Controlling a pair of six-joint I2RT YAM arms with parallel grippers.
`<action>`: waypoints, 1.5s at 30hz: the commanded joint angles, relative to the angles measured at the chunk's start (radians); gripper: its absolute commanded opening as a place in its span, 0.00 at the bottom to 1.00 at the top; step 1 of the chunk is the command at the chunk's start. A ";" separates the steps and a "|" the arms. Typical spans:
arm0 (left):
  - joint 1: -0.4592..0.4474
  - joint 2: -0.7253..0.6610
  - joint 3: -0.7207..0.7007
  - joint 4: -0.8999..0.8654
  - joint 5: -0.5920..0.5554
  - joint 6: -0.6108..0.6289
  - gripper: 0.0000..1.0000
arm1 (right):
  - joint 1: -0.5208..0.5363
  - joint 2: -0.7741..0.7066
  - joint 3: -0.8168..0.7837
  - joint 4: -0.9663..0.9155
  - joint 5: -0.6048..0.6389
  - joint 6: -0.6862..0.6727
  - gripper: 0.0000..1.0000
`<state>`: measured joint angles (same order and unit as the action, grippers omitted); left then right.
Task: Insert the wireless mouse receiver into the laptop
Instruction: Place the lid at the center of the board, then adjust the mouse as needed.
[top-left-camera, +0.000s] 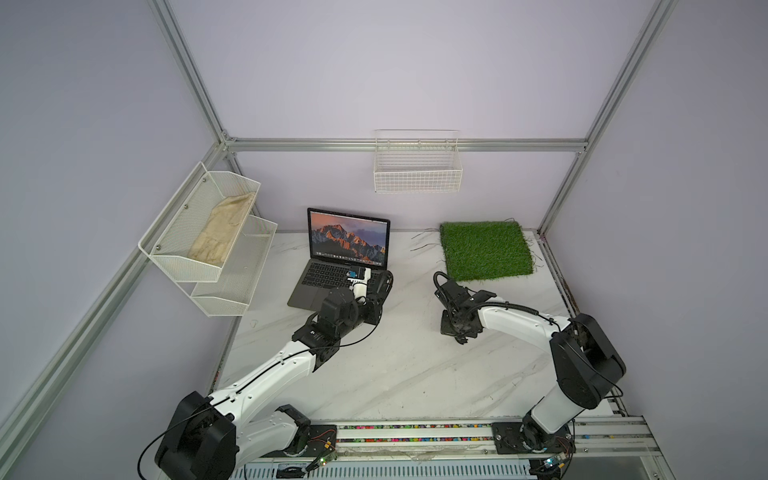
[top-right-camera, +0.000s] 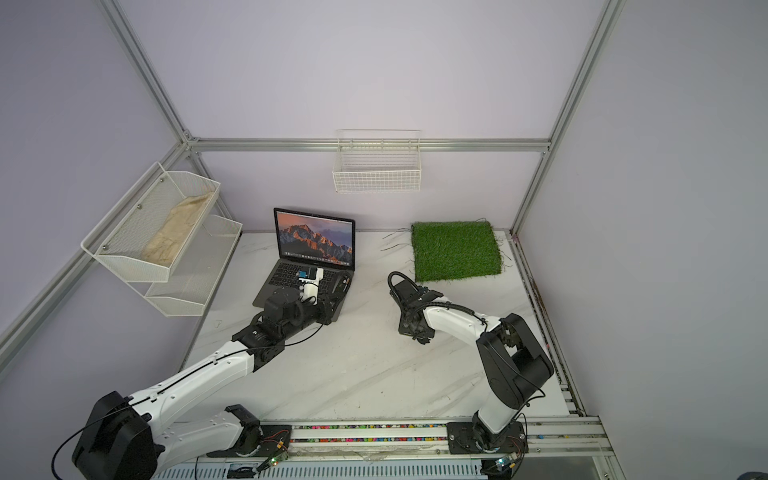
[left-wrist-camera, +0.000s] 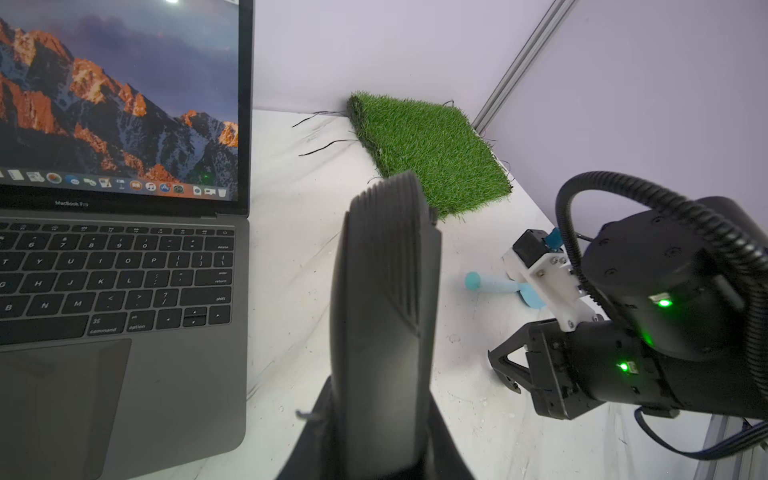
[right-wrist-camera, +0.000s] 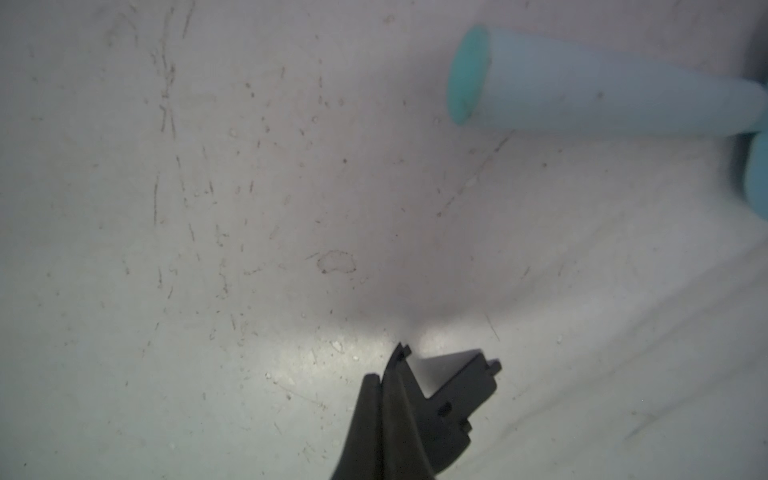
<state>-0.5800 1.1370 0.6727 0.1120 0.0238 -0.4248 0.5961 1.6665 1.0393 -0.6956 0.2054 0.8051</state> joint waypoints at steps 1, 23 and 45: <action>-0.015 -0.026 -0.030 0.128 -0.056 0.024 0.00 | 0.004 0.018 -0.008 0.030 0.036 0.105 0.00; -0.160 -0.021 -0.184 0.643 -0.199 0.320 0.00 | -0.001 -0.268 0.075 0.426 -0.206 0.073 0.97; -0.221 0.155 -0.155 0.981 -0.214 0.458 0.00 | 0.034 -0.321 -0.007 0.925 -0.569 -0.125 0.91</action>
<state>-0.7956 1.2945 0.5037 1.0073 -0.2115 0.0208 0.6247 1.3319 1.0222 0.2089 -0.3061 0.7322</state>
